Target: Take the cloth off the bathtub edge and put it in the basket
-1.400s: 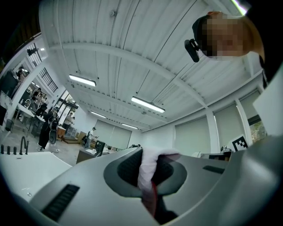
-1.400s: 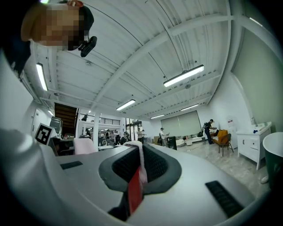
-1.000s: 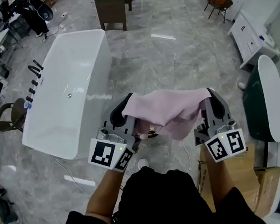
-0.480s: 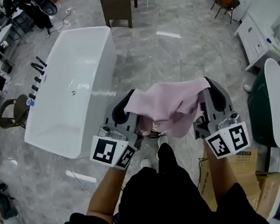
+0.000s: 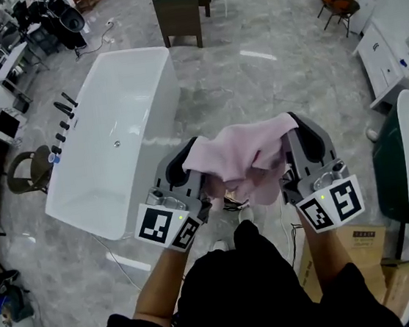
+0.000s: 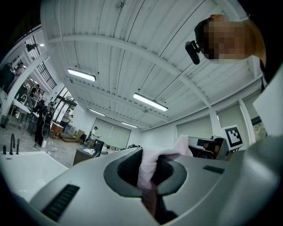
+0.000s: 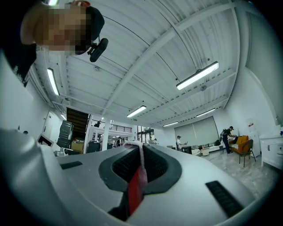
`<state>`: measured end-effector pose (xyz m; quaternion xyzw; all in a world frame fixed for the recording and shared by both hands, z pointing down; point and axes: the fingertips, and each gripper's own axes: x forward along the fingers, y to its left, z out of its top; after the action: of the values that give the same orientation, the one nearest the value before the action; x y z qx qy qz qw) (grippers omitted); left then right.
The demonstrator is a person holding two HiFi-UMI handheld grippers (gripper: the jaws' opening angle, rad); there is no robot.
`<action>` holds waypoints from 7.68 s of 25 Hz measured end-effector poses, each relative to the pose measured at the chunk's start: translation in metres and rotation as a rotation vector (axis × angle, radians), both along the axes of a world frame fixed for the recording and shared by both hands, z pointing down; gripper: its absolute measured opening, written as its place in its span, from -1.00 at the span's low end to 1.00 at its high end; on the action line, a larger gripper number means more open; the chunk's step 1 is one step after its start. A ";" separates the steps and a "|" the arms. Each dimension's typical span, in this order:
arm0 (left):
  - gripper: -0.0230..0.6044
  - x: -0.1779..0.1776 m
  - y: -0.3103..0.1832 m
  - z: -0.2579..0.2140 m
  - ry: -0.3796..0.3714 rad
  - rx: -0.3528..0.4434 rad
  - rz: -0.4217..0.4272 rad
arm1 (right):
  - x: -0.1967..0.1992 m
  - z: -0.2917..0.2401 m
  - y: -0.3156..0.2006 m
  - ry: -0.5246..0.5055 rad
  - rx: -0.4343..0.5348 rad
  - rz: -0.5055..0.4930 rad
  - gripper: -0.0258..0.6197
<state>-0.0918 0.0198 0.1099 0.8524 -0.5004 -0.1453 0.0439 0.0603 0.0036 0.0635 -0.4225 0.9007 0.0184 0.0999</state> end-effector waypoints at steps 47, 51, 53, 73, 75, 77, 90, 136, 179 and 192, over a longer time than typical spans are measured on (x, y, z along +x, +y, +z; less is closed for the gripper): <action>-0.84 0.030 -0.057 -0.044 -0.022 0.069 -0.035 | -0.004 -0.097 -0.073 -0.065 0.125 -0.067 -0.82; -0.84 0.030 -0.066 -0.017 -0.038 0.011 -0.038 | -0.003 -0.058 -0.083 -0.059 0.054 -0.069 -0.82; -0.84 0.030 -0.071 0.000 -0.039 -0.025 -0.059 | 0.003 -0.034 -0.086 -0.058 0.011 -0.071 -0.82; -0.84 0.044 -0.120 0.153 -0.119 -0.313 -0.225 | 0.030 0.153 -0.138 0.114 -0.260 -0.226 -0.82; -0.84 0.049 -0.122 0.173 -0.118 -0.333 -0.231 | 0.034 0.174 -0.143 0.125 -0.282 -0.235 -0.82; -0.84 0.054 -0.125 0.193 -0.126 -0.362 -0.230 | 0.040 0.194 -0.146 0.135 -0.306 -0.237 -0.82; -0.84 0.031 -0.156 0.315 -0.144 -0.567 -0.199 | 0.016 0.307 -0.176 0.263 -0.451 -0.185 -0.82; -0.84 0.024 -0.177 0.772 -0.233 -1.035 -0.023 | -0.030 0.799 -0.176 0.513 -1.039 -0.100 -0.82; -0.11 0.078 -0.125 0.786 -0.200 -1.068 0.089 | 0.099 0.864 -0.081 0.570 -1.278 -0.005 -0.38; -0.88 0.145 -0.111 0.801 -0.119 -1.062 0.274 | 0.121 0.953 -0.012 0.662 -1.387 -0.030 -0.39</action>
<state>0.0529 -0.0914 0.9106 0.7771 -0.3911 0.1825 0.4582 0.1809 -0.0082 1.0161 -0.3487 0.6946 -0.4265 -0.4626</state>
